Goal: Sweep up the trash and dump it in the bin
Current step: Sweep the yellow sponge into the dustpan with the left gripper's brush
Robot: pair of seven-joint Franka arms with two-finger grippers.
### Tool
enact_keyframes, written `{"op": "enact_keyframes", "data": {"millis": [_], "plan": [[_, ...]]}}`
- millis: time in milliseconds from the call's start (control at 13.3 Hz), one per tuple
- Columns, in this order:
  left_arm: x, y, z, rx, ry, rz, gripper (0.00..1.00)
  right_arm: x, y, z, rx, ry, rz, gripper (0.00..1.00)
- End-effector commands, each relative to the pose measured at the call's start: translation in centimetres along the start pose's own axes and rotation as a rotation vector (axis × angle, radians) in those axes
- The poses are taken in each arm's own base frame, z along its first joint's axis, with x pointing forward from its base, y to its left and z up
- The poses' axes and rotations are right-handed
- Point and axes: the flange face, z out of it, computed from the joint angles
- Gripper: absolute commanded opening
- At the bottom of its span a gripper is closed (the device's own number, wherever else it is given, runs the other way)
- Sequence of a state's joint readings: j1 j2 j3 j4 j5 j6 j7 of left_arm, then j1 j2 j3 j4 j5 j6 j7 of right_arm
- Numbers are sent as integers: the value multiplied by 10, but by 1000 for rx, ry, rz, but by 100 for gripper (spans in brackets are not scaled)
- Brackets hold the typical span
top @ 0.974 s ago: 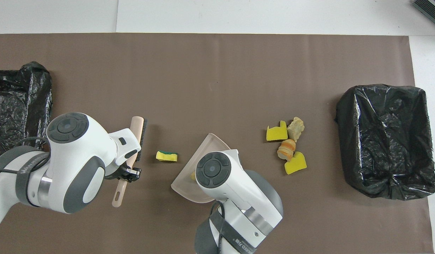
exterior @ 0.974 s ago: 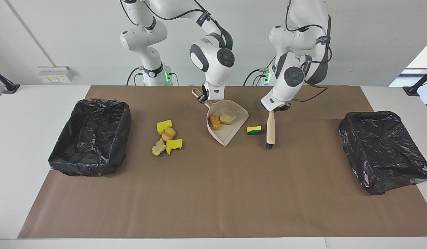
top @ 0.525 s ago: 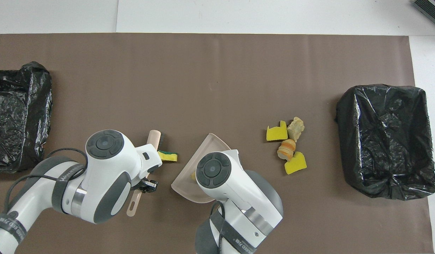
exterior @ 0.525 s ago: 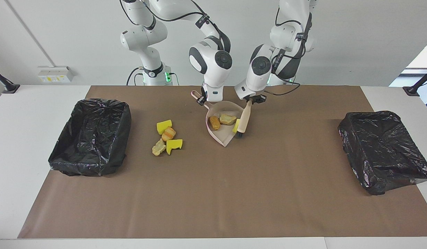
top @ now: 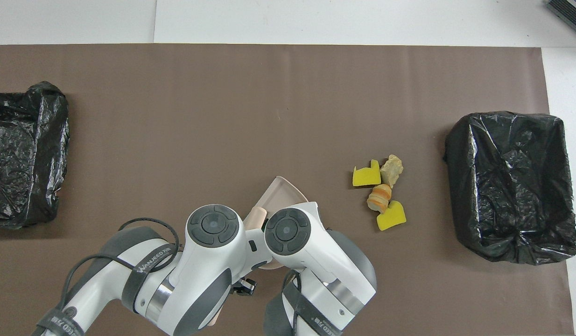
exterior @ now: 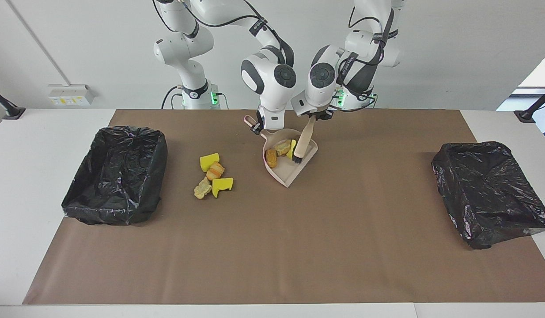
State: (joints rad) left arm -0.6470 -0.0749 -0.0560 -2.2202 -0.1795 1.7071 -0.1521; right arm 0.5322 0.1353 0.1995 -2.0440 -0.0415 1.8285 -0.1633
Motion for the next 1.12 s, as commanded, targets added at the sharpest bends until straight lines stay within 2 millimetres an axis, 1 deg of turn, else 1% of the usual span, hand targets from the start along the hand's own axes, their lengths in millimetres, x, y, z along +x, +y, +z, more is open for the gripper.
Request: {"op": "enact_keyframes", "data": {"millis": [0,75,150,300,600,750,900,1049], "plan": [[-28,0,0,3,-80,-70,0,-6,-3,0,9,17,27,0],[-37,2,1,16,-112,-115,0,-6,-4,0,9,17,26,0],[-43,8,3,35,-145,-133,0,-6,-4,0,9,17,26,0],[-56,14,4,56,-176,-158,0,-6,-4,0,9,17,28,0],[-90,44,17,129,-198,-176,0,-6,-3,0,11,19,31,0],[-99,59,20,154,-192,-174,0,-6,-4,0,12,19,30,0],[-104,63,24,160,-179,-169,0,-6,-4,0,12,19,31,0],[-115,64,37,161,-152,-162,0,-6,-4,0,12,19,30,0]]}}
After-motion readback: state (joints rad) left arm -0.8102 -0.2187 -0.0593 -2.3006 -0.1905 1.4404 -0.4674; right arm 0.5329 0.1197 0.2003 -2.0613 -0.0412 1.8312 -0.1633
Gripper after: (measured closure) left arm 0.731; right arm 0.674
